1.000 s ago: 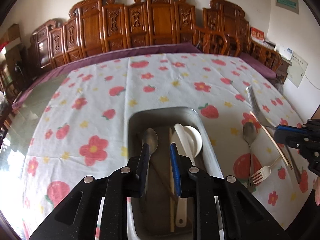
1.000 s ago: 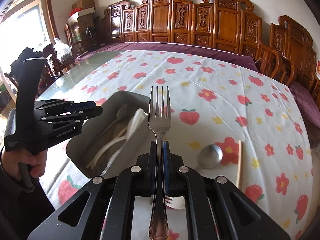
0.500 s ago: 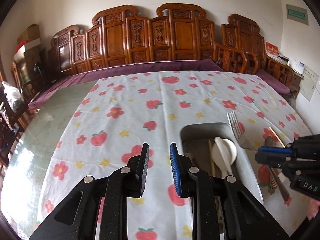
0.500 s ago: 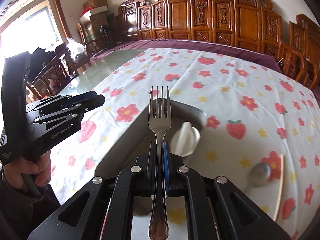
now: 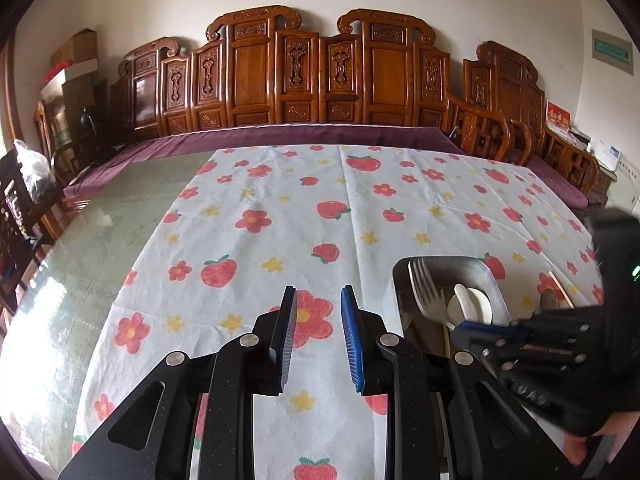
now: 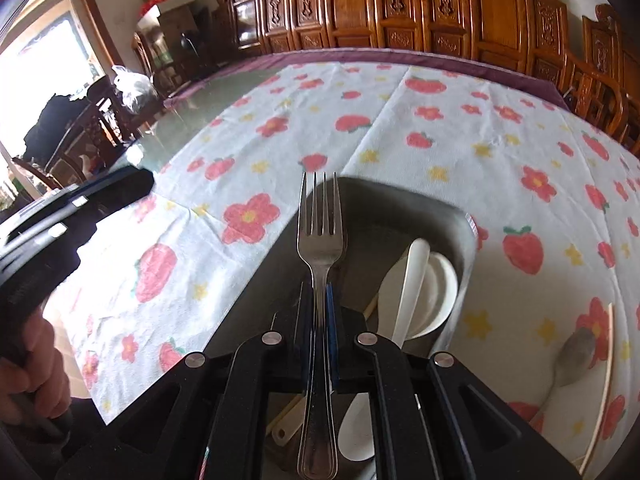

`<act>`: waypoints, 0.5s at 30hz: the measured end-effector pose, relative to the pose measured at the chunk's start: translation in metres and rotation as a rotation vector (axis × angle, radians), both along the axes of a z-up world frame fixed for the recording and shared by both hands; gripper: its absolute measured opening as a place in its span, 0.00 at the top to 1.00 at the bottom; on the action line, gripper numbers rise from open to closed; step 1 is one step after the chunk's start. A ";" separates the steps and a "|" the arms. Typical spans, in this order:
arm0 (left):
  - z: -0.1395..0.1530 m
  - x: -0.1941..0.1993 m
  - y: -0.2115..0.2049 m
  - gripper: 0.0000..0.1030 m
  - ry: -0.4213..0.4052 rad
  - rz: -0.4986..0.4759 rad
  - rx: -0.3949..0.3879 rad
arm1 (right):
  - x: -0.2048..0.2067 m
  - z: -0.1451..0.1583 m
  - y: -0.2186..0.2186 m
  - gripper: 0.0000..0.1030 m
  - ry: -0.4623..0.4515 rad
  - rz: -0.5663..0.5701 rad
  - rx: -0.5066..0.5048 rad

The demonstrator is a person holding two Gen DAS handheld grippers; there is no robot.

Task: Organize utensils
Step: 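Lower the metal fork into the tray and open the right gripper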

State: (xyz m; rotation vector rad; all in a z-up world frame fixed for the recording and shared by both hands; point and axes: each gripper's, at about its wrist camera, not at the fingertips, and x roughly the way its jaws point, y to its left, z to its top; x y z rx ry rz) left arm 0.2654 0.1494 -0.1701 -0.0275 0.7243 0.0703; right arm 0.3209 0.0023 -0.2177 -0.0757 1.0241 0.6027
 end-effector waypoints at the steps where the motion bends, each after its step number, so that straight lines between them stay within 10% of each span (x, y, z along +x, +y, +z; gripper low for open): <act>1: 0.000 0.000 0.000 0.79 0.001 0.001 -0.002 | 0.000 -0.005 0.001 0.92 0.008 0.000 -0.012; 15: 0.001 -0.003 -0.022 0.73 -0.013 -0.046 -0.008 | -0.022 0.018 -0.036 0.89 -0.108 0.028 -0.015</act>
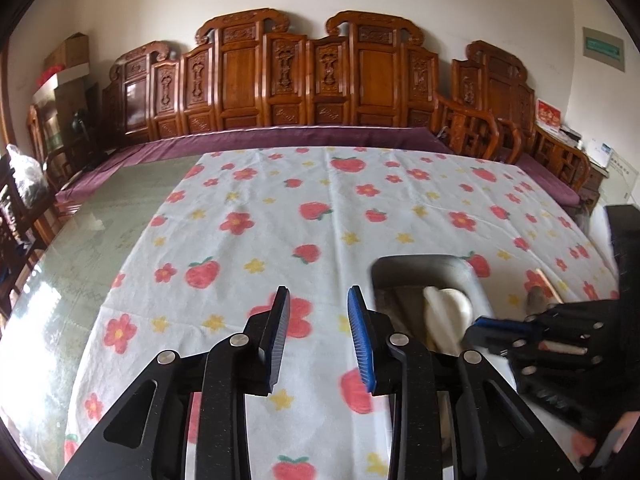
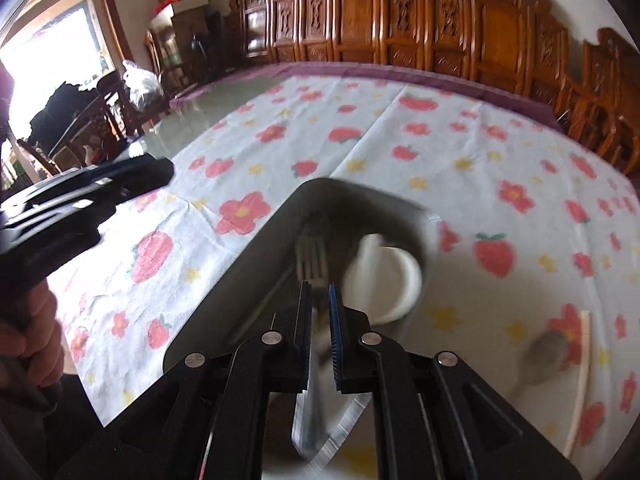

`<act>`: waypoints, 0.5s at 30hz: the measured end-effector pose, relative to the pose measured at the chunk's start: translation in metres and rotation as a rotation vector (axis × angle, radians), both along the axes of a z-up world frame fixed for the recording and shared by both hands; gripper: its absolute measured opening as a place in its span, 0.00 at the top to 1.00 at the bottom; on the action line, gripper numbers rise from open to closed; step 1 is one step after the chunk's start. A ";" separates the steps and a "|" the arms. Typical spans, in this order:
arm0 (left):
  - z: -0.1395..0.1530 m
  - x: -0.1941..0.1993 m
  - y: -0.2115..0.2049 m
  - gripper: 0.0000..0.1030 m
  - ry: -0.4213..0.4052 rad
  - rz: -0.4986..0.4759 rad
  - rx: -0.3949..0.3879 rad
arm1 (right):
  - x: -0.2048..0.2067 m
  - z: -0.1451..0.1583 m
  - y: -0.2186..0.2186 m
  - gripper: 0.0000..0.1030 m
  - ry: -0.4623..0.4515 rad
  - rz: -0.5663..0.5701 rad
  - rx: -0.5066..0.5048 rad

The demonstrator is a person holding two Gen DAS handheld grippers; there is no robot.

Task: Organize utensils
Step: 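Lower the metal fork into the tray and open the right gripper, then move the right gripper to the white plastic fork and grasp it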

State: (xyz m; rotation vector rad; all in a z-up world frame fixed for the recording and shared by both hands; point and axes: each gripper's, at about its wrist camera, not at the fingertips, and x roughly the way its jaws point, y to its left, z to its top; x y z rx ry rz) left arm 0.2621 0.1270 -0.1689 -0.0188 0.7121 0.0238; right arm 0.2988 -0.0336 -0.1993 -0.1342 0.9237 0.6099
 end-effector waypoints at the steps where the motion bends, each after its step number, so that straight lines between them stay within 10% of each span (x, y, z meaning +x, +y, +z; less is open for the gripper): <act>1: 0.000 -0.001 -0.006 0.73 -0.001 -0.014 -0.006 | -0.006 0.007 -0.013 0.89 -0.020 -0.011 0.001; 15: -0.003 -0.017 -0.110 0.73 -0.003 -0.227 0.009 | -0.042 -0.003 -0.170 0.77 -0.015 -0.151 -0.143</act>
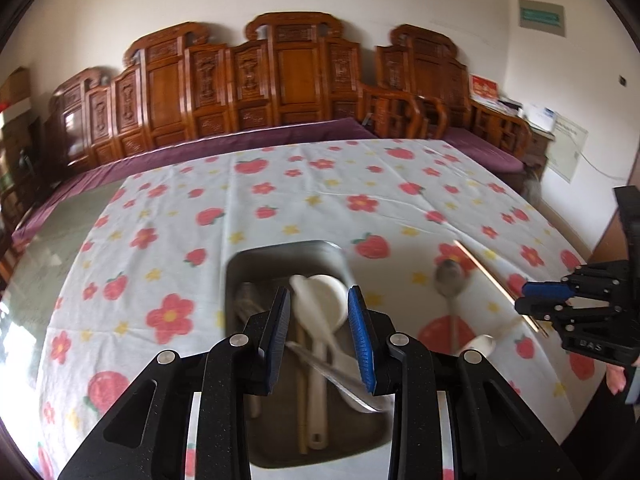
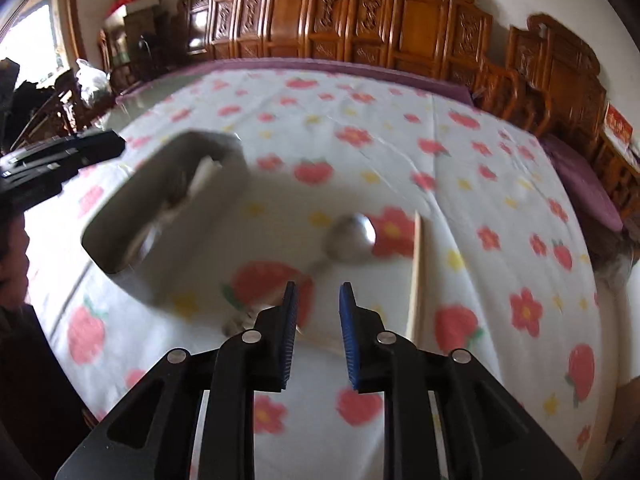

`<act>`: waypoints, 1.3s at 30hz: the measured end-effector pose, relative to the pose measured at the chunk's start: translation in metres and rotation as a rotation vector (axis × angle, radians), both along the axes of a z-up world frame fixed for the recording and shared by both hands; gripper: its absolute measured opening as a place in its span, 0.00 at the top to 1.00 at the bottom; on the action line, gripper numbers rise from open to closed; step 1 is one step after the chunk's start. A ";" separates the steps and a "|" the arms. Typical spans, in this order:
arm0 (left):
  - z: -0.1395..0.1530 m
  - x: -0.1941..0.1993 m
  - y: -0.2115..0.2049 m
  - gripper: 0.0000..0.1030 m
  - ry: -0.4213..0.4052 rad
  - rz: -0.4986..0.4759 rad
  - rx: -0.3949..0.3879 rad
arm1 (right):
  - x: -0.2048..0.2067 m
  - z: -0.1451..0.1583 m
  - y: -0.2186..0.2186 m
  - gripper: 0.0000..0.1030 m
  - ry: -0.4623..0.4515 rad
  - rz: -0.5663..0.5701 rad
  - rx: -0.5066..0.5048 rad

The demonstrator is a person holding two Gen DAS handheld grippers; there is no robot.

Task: Organize utensils
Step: 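Move the right gripper to the white plastic fork and grasp it, then grasp the metal spoon with the left gripper while the right gripper holds the white fork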

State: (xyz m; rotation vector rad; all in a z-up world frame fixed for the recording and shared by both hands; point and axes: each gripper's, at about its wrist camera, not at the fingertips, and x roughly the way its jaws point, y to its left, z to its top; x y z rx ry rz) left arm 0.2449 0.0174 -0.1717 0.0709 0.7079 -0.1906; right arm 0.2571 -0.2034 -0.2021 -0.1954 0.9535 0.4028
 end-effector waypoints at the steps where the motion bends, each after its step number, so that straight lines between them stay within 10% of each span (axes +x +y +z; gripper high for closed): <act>1: -0.001 -0.001 -0.004 0.72 0.001 -0.009 0.002 | 0.000 -0.007 -0.004 0.77 0.015 0.008 -0.008; 8: -0.015 -0.007 -0.029 0.72 0.035 -0.080 0.025 | -0.002 -0.035 0.001 0.54 0.072 0.073 -0.052; 19: -0.022 -0.006 -0.034 0.73 0.059 -0.099 0.032 | 0.010 -0.060 0.012 0.53 0.083 0.107 -0.172; 27: -0.025 -0.004 -0.035 0.73 0.056 -0.102 0.031 | 0.026 -0.059 0.009 0.94 0.077 0.074 -0.106; 39: -0.019 -0.005 -0.045 0.72 0.062 -0.110 0.021 | 0.030 -0.026 -0.032 0.95 0.013 -0.140 0.109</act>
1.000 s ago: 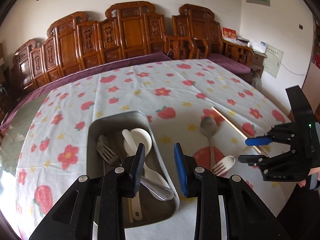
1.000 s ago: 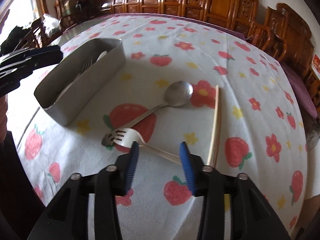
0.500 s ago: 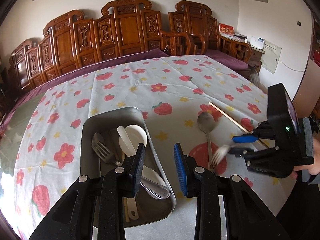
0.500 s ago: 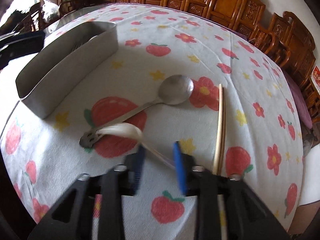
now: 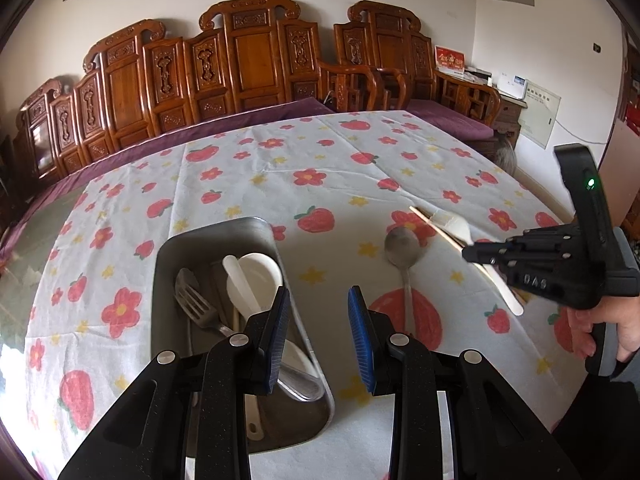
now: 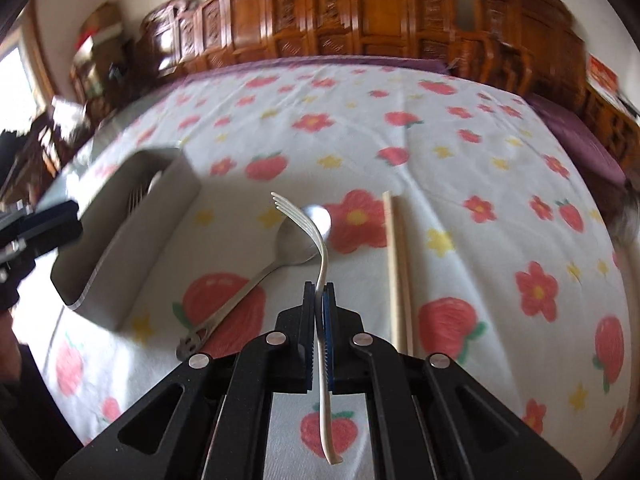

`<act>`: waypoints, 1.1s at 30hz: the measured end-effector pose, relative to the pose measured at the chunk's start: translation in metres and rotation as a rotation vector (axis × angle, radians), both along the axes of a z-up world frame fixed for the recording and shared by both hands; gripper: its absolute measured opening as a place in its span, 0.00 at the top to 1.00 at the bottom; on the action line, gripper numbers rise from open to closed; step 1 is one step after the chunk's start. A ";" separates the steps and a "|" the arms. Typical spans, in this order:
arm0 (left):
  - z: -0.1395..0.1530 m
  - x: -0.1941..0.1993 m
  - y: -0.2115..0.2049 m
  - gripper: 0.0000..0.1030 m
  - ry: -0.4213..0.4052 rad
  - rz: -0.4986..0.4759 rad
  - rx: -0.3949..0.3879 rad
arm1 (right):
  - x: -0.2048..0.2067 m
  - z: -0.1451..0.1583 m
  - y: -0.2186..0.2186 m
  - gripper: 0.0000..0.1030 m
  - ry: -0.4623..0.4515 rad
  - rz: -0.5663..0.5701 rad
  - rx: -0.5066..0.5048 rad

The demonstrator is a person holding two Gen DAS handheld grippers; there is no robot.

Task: Organize utensils
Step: 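Grasp the metal spoon with the left gripper while the right gripper holds the white fork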

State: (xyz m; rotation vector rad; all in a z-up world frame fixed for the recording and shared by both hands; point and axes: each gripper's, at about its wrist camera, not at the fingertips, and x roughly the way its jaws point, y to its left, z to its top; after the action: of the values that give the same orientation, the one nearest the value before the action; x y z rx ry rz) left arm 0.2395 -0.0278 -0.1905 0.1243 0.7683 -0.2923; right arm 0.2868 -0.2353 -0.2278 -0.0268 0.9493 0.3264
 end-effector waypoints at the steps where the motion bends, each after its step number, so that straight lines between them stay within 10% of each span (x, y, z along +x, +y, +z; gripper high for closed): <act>1: 0.001 0.000 -0.003 0.72 0.004 -0.003 -0.005 | -0.001 0.001 -0.004 0.95 -0.003 -0.012 0.009; 33: -0.082 0.089 -0.116 0.72 0.295 -0.023 0.094 | -0.009 -0.008 -0.066 0.95 -0.064 -0.099 0.058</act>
State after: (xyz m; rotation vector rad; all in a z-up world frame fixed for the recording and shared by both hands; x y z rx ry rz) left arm 0.3282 -0.1439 -0.2724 0.1808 1.0744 -0.3002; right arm 0.2774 -0.3015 -0.2355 0.0626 0.8743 0.2597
